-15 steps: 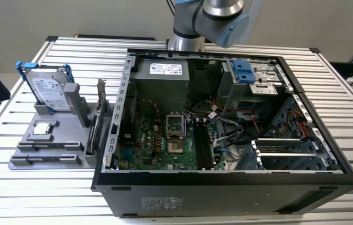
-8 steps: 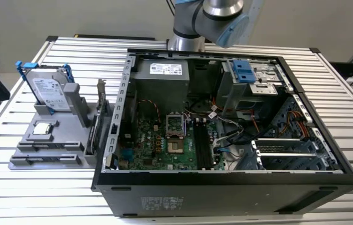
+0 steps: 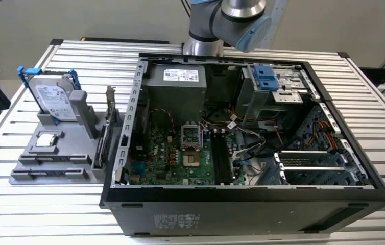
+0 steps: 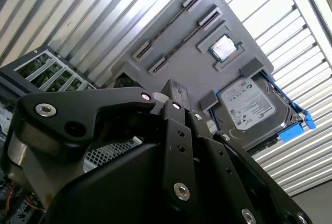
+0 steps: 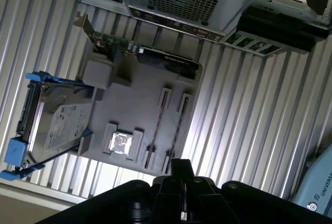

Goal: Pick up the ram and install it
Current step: 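Pick up the ram and move it above insertion slot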

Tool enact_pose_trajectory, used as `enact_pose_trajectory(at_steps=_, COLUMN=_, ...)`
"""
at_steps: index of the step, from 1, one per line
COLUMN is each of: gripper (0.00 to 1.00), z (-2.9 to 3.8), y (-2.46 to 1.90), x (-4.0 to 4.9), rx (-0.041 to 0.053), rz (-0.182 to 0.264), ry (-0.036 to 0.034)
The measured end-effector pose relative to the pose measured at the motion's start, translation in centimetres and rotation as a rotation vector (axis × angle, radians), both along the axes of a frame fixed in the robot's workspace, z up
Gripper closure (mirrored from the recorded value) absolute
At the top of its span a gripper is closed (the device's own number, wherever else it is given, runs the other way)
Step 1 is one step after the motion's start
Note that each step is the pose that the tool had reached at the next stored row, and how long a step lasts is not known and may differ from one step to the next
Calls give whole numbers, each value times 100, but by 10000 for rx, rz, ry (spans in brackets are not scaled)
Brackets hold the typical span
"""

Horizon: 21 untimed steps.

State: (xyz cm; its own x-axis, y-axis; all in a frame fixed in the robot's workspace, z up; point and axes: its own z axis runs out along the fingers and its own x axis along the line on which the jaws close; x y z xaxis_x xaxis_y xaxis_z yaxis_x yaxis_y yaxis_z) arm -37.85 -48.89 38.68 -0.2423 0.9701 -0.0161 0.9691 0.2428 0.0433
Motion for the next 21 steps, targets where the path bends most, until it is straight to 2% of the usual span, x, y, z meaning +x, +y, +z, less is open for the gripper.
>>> enact_pose_trajectory(at_steps=7, gripper=100, z=-1, y=0, x=-9, rx=0, rz=-622, ry=36)
enact_pose_trajectory(at_steps=15, gripper=100, z=-4, y=0, x=-18, rx=-3, rz=-1290, ry=187)
enact_pose_trajectory(at_steps=21, gripper=100, z=-3, y=0, x=-27, rx=-8, rz=-1768, ry=270)
